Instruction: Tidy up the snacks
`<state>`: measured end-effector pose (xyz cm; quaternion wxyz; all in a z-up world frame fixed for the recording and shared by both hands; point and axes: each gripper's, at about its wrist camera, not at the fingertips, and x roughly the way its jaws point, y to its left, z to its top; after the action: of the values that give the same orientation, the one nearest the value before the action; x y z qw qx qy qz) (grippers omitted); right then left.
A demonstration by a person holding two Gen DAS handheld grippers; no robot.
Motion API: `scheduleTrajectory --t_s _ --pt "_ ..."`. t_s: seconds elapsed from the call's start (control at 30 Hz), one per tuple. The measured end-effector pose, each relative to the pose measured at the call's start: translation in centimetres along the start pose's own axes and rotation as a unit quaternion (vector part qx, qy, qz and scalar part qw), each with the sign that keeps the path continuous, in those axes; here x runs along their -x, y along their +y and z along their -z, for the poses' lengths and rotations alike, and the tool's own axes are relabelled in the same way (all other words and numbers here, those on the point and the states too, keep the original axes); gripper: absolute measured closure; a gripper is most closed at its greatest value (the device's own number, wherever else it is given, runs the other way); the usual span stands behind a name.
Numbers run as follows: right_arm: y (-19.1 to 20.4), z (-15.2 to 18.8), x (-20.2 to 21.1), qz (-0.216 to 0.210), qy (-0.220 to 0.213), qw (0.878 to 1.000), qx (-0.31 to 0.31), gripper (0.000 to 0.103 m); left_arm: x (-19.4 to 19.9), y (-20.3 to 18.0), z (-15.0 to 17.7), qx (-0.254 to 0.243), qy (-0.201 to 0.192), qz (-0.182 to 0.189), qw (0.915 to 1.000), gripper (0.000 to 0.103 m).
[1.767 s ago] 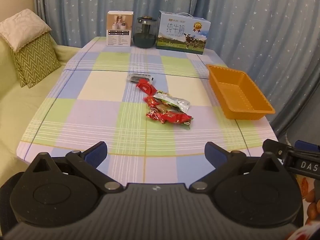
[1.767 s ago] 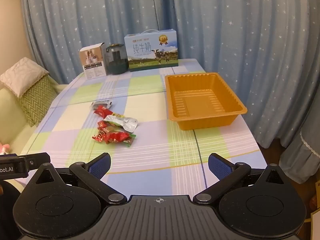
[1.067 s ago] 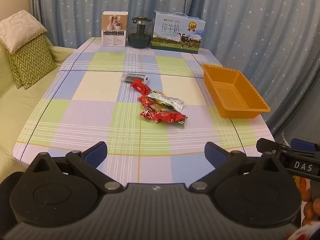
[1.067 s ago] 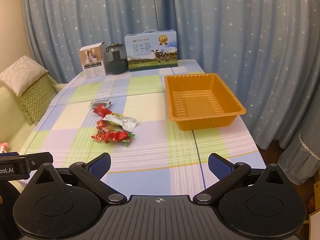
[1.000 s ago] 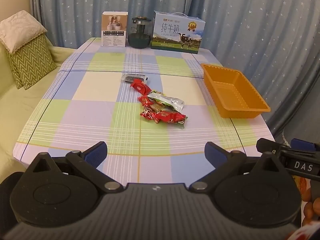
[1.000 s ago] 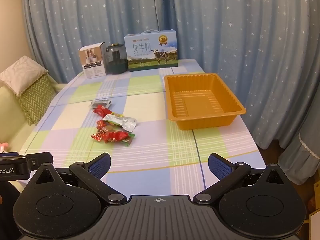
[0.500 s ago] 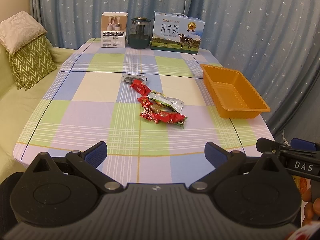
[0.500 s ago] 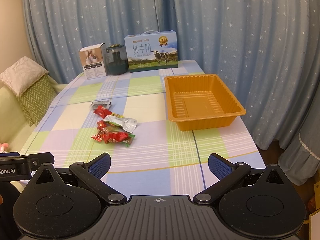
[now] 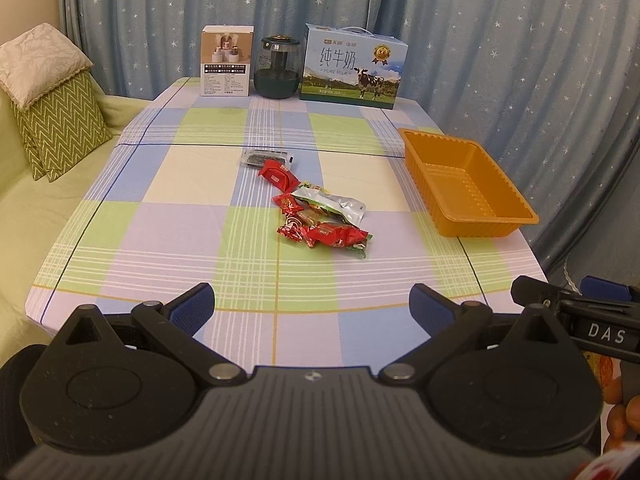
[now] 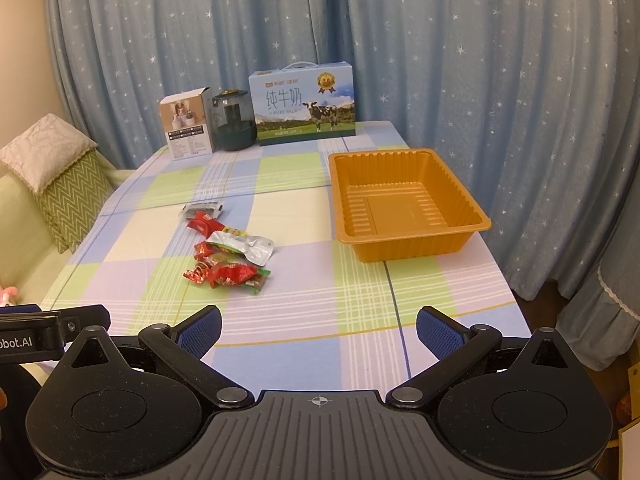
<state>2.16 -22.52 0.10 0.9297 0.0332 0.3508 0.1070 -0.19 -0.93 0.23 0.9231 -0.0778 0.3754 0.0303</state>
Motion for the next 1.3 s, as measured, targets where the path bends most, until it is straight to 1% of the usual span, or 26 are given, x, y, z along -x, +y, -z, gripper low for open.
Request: scheduleTrajectory --t_s 1.3 --pt "0.05 -0.09 0.34 0.0 -0.001 1.0 0.0 0.0 0.24 0.04 0.06 0.001 0.0 0.001 1.0 0.0"
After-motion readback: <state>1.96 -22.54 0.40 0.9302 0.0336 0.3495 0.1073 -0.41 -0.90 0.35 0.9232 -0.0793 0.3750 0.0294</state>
